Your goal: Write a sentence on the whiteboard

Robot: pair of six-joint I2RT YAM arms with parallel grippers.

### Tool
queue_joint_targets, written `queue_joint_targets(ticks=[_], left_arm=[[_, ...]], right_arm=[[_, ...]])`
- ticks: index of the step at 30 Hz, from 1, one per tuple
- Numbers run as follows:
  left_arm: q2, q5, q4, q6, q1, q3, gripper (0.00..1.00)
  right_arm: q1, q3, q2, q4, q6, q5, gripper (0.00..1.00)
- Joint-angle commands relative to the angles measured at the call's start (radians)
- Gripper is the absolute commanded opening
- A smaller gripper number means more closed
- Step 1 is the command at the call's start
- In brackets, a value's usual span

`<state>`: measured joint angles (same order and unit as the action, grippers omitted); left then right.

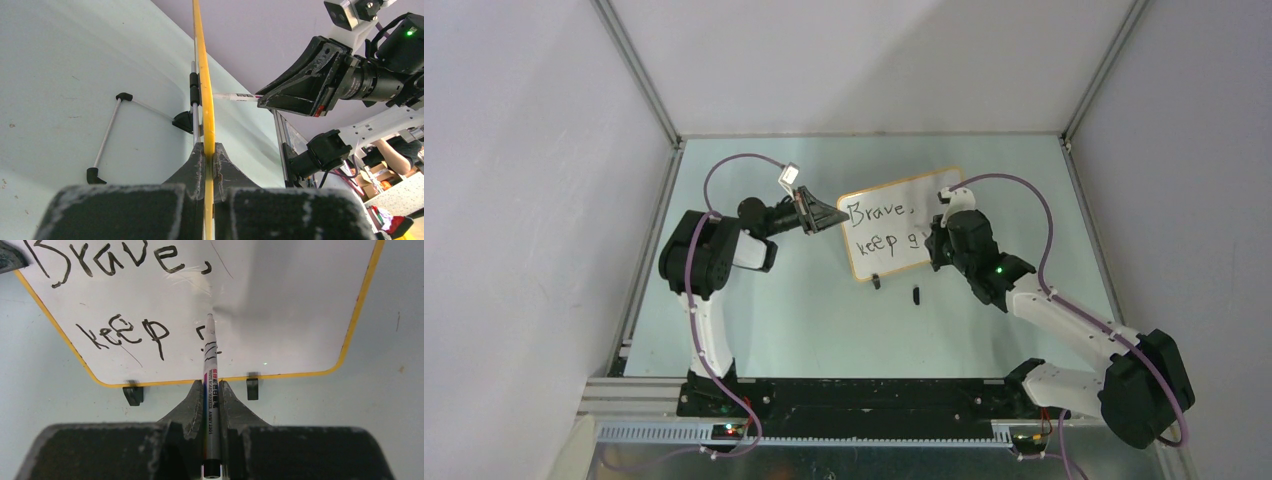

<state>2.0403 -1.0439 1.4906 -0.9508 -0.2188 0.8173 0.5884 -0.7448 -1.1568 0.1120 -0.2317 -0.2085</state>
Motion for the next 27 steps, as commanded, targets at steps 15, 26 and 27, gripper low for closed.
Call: queue_joint_targets(ticks=[15,26,27], left_arm=[[-0.027,-0.075,0.036,0.023,-0.012,-0.013,0.0],[-0.027,-0.074,0.036,0.023,-0.012,-0.014,0.0],[-0.027,-0.074,0.036,0.023,-0.011,-0.014,0.0]], right_arm=[[0.009,-0.014,0.0,0.03,0.019,-0.046,0.0],[0.001,-0.014,-0.019,0.015,0.023,-0.049,0.0],[0.001,-0.014,-0.02,0.014,0.023,-0.048,0.0]])
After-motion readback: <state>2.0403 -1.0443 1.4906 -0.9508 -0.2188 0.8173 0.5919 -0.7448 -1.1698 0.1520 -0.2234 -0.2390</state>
